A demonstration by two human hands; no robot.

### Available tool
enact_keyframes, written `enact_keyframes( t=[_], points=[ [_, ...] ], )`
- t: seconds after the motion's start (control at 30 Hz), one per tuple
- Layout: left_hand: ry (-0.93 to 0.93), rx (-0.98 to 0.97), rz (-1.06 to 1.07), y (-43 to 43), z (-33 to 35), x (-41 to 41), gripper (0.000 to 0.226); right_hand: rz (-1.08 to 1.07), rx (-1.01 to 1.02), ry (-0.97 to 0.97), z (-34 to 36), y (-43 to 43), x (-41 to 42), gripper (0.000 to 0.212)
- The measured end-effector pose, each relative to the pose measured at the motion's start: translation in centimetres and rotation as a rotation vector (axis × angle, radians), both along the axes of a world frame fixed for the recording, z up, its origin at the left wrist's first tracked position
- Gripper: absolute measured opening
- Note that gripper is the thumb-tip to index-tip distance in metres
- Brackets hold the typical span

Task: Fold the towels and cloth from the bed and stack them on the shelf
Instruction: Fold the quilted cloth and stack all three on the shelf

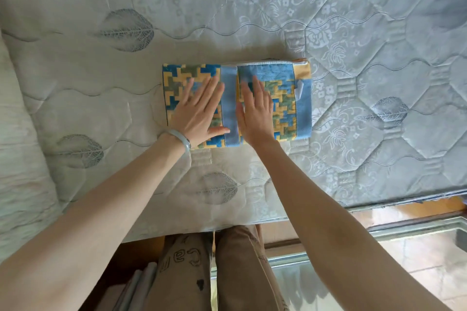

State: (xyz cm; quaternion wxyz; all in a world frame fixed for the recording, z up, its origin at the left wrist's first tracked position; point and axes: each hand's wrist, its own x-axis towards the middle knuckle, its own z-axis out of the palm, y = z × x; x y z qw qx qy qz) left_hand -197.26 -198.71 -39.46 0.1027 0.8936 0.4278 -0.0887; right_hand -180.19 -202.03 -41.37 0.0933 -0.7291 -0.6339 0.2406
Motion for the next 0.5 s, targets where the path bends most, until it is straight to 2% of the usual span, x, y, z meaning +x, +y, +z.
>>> enact_keyframes(
  t=[0.07, 0.13, 0.23, 0.3, 0.4, 0.5],
  points=[
    [0.059, -0.136, -0.034, 1.1, -0.2, 1.7, 0.127, -0.196, -0.031, -0.038, 0.2, -1.5, 2.3, 0.049],
    [0.181, -0.194, -0.042, 2.1, -0.9, 3.0, 0.140, -0.369, -0.062, -0.046, 0.2, -2.3, 4.5, 0.054],
    [0.257, -0.199, -0.020, 2.4, -1.4, 4.1, 0.147, -0.607, -0.098, -0.056, 0.3, -2.3, 7.9, 0.061],
    [0.260, -0.207, 0.003, 2.2, -1.0, 4.6, 0.148, -0.718, -0.141, 0.012, 0.2, -2.1, 9.6, 0.059],
    [0.250, -0.242, 0.047, 1.9, -0.3, 5.0, 0.149, -0.765, -0.195, 0.168, 0.5, -1.2, 11.0, 0.042],
    [0.283, -0.272, 0.073, 2.1, -0.2, 5.4, 0.150, -0.757, -0.358, 0.333, 1.5, 0.1, 11.8, 0.017]
  ],
)
